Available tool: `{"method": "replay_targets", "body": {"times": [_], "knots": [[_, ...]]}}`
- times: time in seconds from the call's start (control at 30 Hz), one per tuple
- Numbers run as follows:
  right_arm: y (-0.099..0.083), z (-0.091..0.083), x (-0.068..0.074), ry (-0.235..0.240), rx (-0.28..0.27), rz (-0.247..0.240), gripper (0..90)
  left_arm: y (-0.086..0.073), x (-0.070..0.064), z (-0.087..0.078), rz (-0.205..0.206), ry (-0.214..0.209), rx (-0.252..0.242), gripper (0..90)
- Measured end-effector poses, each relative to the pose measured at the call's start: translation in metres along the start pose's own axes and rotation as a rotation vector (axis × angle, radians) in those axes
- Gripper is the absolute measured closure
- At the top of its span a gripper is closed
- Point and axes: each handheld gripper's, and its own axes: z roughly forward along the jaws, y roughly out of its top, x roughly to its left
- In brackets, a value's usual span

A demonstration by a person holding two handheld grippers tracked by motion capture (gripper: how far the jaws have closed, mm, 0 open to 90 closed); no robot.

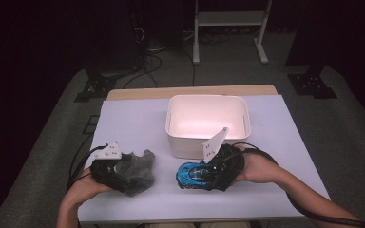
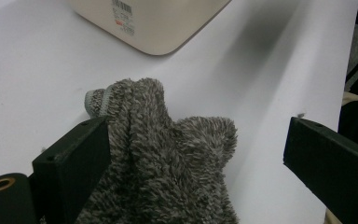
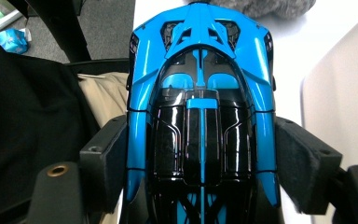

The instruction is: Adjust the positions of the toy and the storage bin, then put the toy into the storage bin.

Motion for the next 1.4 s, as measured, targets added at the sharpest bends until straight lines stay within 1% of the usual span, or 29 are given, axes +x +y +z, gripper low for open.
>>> {"method": "replay_targets", "body": {"times": [0.1, 0.13, 0.17, 0.23, 0.27, 0.3, 0.33, 0.37, 0.5, 0.53, 0.57, 0.63, 0.67, 0.73, 0.77, 0.8, 0.93, 0.97, 1.0, 1.13, 1.23, 1.4], "knots": [[0.006, -0.010, 0.001, -0.006, 0.005, -0.003, 25.2, -0.001, 0.000, 0.000, -0.001, -0.001, 0.002, 6.7], [0.006, -0.010, 0.001, -0.006, 0.005, -0.003, 25.2, -0.001, 0.000, 0.000, -0.001, -0.001, 0.002, 6.7], [0.010, -0.016, 0.000, -0.005, 0.000, -0.009, 25.3, -0.002, 0.001, 0.001, -0.002, -0.002, 0.003, 6.7], [0.014, -0.022, 0.000, -0.009, 0.002, -0.013, 25.2, -0.002, 0.002, 0.001, -0.003, -0.001, 0.003, 6.7], [0.014, -0.022, 0.000, -0.009, 0.002, -0.013, 25.2, -0.002, 0.002, 0.001, -0.003, -0.001, 0.003, 6.7], [0.018, -0.027, -0.002, -0.010, 0.003, -0.017, 25.2, -0.003, 0.002, 0.000, -0.004, -0.001, 0.003, 6.7], [0.018, -0.027, -0.002, -0.010, 0.003, -0.017, 25.2, -0.003, 0.002, 0.000, -0.005, -0.001, 0.003, 6.7], [0.022, -0.033, -0.004, -0.015, 0.001, -0.026, 25.2, -0.003, 0.003, 0.000, -0.004, -0.001, 0.001, 6.7], [0.031, -0.044, -0.008, -0.018, 0.001, -0.038, 25.2, -0.003, 0.003, -0.001, -0.005, -0.002, 0.002, 6.7], [0.031, -0.044, -0.008, -0.018, 0.001, -0.038, 25.2, -0.003, 0.003, -0.001, -0.005, -0.002, 0.002, 6.7], [0.035, -0.050, -0.009, -0.023, 0.001, -0.031, 25.2, -0.004, 0.003, -0.001, -0.007, 0.000, 0.000, 6.7], [0.039, -0.056, -0.012, -0.027, 0.009, -0.038, 25.2, -0.005, 0.004, -0.002, -0.014, 0.002, -0.007, 6.7], [0.039, -0.056, -0.012, -0.027, 0.009, -0.038, 25.2, -0.005, 0.004, -0.002, -0.014, 0.002, -0.007, 6.7], [0.044, -0.063, -0.017, -0.030, 0.015, -0.039, 25.2, -0.005, 0.005, -0.003, -0.015, 0.002, -0.009, 6.7], [0.044, -0.063, -0.017, -0.030, 0.015, -0.039, 25.2, -0.005, 0.005, -0.003, -0.015, 0.002, -0.009, 6.7], [0.047, -0.067, -0.021, -0.032, 0.017, -0.043, 25.2, -0.005, 0.005, -0.003, -0.016, 0.002, -0.008, 6.7], [0.051, -0.072, -0.031, -0.032, 0.013, -0.033, 25.2, -0.006, 0.005, -0.002, -0.016, 0.003, -0.008, 6.7], [0.051, -0.072, -0.031, -0.032, 0.013, -0.033, 25.2, -0.006, 0.005, -0.002, -0.017, 0.002, -0.011, 6.7], [0.053, -0.074, -0.036, -0.037, 0.016, -0.034, 25.2, -0.006, 0.005, -0.001, -0.018, 0.002, -0.006, 6.7], [0.055, -0.077, -0.041, -0.038, 0.019, -0.035, 25.2, -0.006, 0.007, 0.000, -0.018, 0.001, -0.004, 6.7], [0.058, -0.079, -0.049, -0.035, 0.026, -0.036, 25.3, -0.007, 0.007, 0.001, -0.023, -0.001, -0.004, 6.7], [0.061, -0.083, -0.055, -0.039, 0.029, -0.033, 25.3, -0.005, 0.006, 0.000, -0.014, 0.005, 0.001, 6.7]]}}
